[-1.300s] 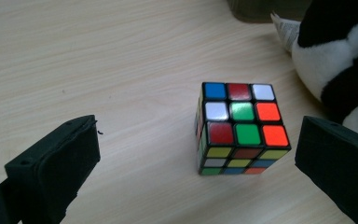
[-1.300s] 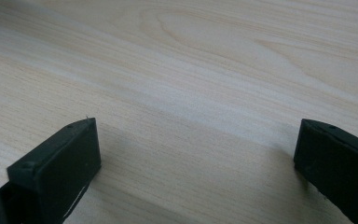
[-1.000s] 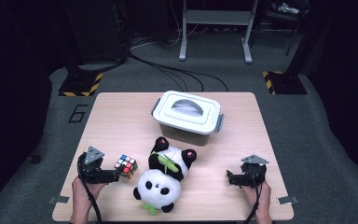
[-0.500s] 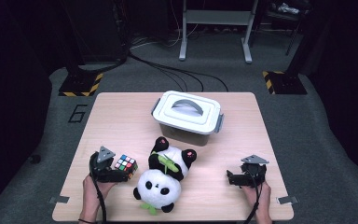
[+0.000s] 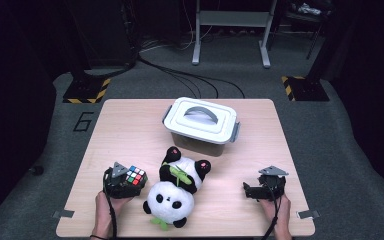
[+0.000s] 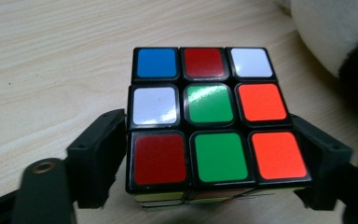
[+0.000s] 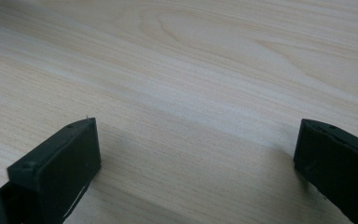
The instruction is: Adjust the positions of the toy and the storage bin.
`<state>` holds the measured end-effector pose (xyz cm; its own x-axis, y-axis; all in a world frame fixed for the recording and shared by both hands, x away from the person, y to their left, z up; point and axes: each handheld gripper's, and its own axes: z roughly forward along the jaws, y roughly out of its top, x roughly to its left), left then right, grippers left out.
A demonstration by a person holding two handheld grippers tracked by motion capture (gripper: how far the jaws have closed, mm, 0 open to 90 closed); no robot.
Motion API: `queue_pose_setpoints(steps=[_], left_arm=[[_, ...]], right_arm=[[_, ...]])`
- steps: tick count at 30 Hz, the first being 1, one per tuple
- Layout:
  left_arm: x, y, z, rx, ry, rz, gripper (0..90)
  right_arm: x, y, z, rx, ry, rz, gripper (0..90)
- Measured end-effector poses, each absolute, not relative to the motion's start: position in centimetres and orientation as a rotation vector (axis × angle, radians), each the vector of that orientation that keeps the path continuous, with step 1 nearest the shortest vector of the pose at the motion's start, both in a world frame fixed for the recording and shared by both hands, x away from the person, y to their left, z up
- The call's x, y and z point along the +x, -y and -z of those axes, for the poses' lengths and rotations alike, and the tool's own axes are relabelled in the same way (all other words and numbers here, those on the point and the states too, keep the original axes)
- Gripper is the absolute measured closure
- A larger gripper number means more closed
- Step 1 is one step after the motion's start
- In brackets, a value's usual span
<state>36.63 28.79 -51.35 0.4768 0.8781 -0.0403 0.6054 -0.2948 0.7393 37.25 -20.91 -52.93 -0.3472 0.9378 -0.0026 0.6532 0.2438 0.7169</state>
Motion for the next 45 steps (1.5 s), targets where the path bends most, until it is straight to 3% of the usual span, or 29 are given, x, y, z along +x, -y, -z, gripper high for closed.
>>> queue_pose_setpoints(steps=[1,6,45], left_arm=[[36.6,-28.8,51.4,2.018,-1.225,-0.493,29.9],[36.3,-28.7,51.6,2.006,-1.220,-0.529,33.5],[36.9,-33.1,46.9,1.904,-1.303,-0.700,33.8]], right_arm=[[37.3,20.9,52.9,1.452,-2.088,-0.880,0.0],[37.3,20.9,52.9,1.453,-2.087,-0.880,0.0],[37.2,20.9,52.9,1.455,-2.085,-0.881,0.1]])
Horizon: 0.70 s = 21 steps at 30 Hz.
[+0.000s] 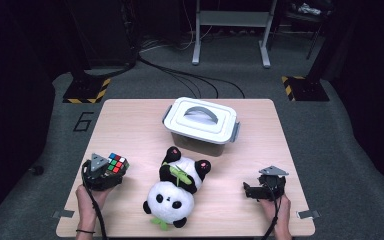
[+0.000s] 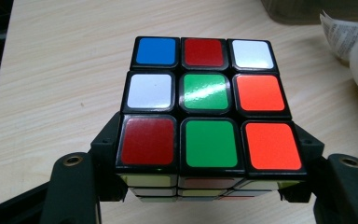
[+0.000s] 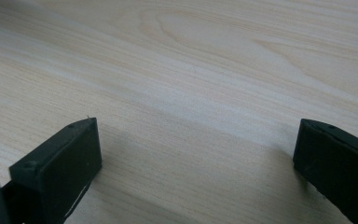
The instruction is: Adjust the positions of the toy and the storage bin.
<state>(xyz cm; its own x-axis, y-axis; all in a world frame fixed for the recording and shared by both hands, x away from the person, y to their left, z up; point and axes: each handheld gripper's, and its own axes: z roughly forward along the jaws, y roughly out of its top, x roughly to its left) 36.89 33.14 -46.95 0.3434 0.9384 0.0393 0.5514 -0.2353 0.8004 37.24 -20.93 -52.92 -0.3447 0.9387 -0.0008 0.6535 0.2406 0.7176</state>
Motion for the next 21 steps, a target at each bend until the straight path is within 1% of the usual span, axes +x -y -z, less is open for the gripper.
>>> queue_pose_setpoints(steps=[10,21], left_arm=[[37.8,-34.6,46.4,1.865,-1.342,-0.728,33.9],[39.1,-36.1,46.3,1.830,-1.387,-0.727,33.9]], right_arm=[[37.2,20.9,52.9,1.454,-2.085,-0.881,0.2],[37.2,20.9,52.9,1.455,-2.084,-0.882,0.2]])
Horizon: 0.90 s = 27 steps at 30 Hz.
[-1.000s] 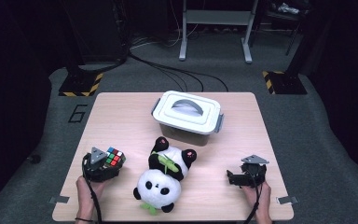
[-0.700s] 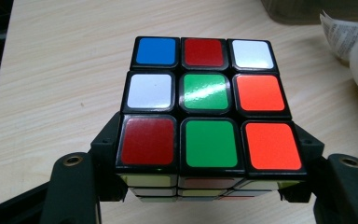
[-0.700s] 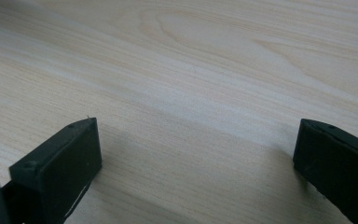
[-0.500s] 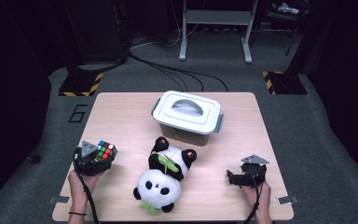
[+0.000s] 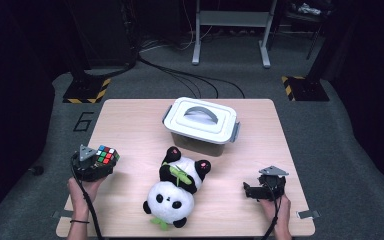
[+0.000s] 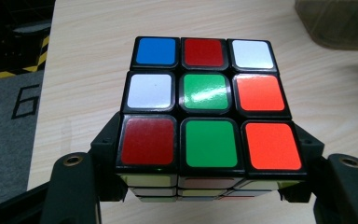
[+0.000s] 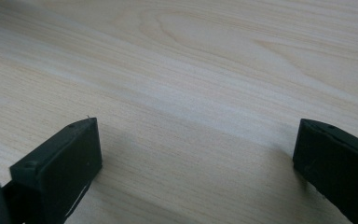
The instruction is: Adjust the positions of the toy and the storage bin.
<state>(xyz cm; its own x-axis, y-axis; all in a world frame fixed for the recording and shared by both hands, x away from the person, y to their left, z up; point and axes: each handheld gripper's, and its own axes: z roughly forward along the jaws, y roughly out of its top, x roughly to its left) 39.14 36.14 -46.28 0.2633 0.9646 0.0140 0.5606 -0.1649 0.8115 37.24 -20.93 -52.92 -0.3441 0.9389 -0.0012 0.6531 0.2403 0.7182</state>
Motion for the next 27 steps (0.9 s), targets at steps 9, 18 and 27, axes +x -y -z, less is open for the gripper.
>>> queue_pose_setpoints(steps=[9,18,27], left_arm=[[40.6,-37.3,46.4,1.797,-1.432,-0.735,33.9],[42.0,-38.1,46.6,1.777,-1.472,-0.732,33.9],[42.9,-38.6,47.4,1.784,-1.490,-0.740,33.9]], right_arm=[[37.2,20.9,52.9,1.455,-2.084,-0.881,0.3],[37.2,20.9,52.9,1.455,-2.084,-0.881,0.3],[37.2,20.9,52.9,1.455,-2.083,-0.881,0.3]])
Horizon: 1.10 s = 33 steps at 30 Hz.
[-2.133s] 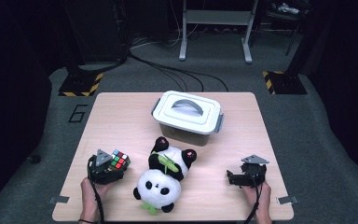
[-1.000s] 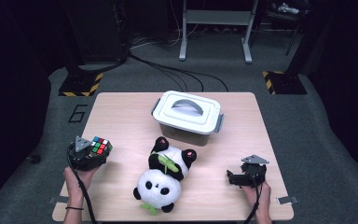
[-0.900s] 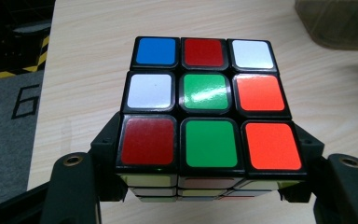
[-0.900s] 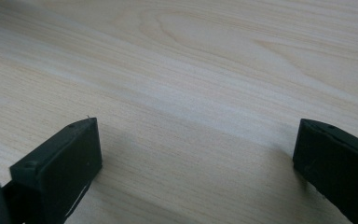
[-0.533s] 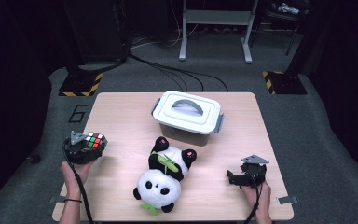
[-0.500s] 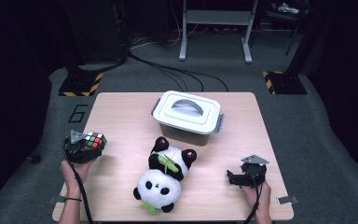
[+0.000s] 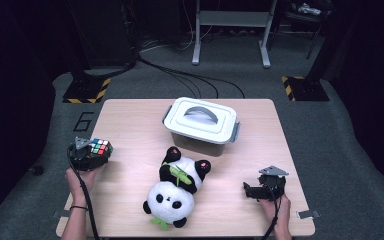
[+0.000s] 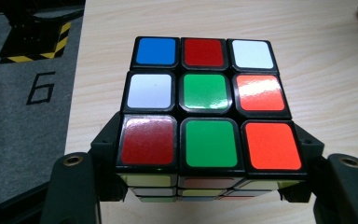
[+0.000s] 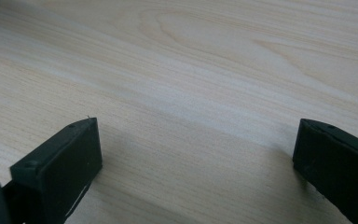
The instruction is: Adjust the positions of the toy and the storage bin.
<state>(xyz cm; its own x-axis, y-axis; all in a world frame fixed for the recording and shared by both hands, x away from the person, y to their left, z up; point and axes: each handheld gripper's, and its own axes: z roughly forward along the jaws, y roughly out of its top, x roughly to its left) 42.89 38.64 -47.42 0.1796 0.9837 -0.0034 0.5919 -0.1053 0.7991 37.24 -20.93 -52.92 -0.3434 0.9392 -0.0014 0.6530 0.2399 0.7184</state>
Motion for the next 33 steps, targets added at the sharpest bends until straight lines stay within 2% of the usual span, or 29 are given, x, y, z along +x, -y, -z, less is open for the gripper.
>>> queue_pose_setpoints(steps=[14,30,32,33], left_arm=[[44.3,-40.1,48.3,1.750,-1.533,-0.745,33.9],[45.4,-40.3,51.4,1.751,-1.613,-0.658,33.4],[45.4,-40.4,51.4,1.751,-1.617,-0.646,25.9],[45.4,-40.3,51.4,1.740,-1.623,-0.650,25.9]], right_arm=[[37.2,20.9,52.9,1.456,-2.083,-0.882,0.4],[37.2,20.9,52.9,1.455,-2.083,-0.882,0.4],[37.2,20.9,52.9,1.456,-2.083,-0.882,0.5],[37.2,20.9,52.9,1.456,-2.083,-0.882,0.5]])
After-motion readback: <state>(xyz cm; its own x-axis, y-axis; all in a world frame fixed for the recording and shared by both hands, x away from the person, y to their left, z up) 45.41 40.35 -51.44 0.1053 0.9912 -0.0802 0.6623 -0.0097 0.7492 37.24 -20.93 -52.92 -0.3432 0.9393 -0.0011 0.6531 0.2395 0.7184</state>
